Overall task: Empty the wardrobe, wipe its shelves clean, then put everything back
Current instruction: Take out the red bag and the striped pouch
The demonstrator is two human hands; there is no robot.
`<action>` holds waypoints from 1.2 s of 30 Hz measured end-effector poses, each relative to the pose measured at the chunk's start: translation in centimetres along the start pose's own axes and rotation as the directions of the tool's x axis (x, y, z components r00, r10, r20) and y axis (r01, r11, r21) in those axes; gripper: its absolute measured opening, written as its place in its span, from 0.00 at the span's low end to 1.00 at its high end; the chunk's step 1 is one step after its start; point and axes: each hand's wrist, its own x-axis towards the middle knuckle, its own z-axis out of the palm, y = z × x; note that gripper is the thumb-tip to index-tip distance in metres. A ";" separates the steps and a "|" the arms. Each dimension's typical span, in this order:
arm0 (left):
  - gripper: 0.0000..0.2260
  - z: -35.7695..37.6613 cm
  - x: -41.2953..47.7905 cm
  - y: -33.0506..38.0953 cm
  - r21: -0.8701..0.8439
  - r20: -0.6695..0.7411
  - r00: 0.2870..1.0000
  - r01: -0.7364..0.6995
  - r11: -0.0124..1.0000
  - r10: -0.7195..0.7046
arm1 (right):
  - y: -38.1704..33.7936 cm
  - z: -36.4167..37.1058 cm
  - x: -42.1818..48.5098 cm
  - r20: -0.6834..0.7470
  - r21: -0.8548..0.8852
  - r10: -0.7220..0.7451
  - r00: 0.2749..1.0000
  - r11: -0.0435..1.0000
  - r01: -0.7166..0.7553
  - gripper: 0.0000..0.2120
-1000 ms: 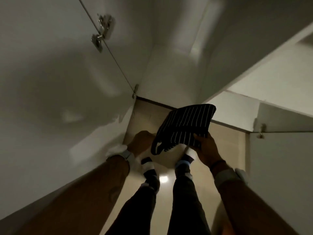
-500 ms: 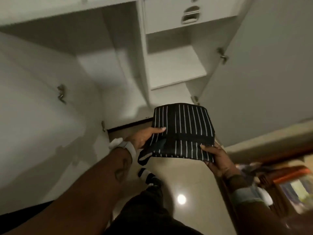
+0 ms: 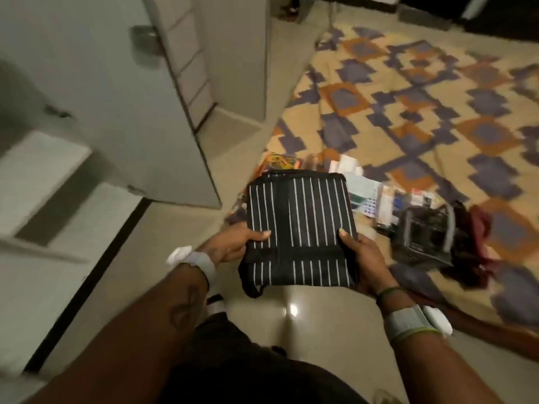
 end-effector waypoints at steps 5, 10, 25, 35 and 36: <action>0.18 13.7 5.3 1.7 0.241 0.173 0.977 0.082 0.967 -0.126 | 0.5 -13.3 -3.4 -0.233 0.128 -0.071 0.970 0.986 0.103 0.21; 0.24 24.1 11.7 2.4 0.336 0.307 0.928 0.101 0.937 -0.210 | 0.7 -22.4 -4.1 -0.454 0.202 -0.072 0.888 0.963 0.181 0.21; 0.19 57.0 26.0 2.9 0.612 0.492 0.790 -0.015 0.791 -0.366 | -3.1 -49.9 -5.7 -0.841 0.163 0.023 0.541 0.964 0.212 0.11; 0.32 78.2 37.2 -3.3 0.510 0.286 0.923 0.082 0.856 -0.259 | -8.4 -77.6 1.5 -0.699 -0.041 -0.088 0.709 0.996 0.083 0.14; 0.33 78.7 37.6 -3.3 0.487 0.291 0.930 0.058 0.871 -0.225 | -8.6 -78.6 2.1 -0.688 -0.059 -0.107 0.718 0.994 0.092 0.15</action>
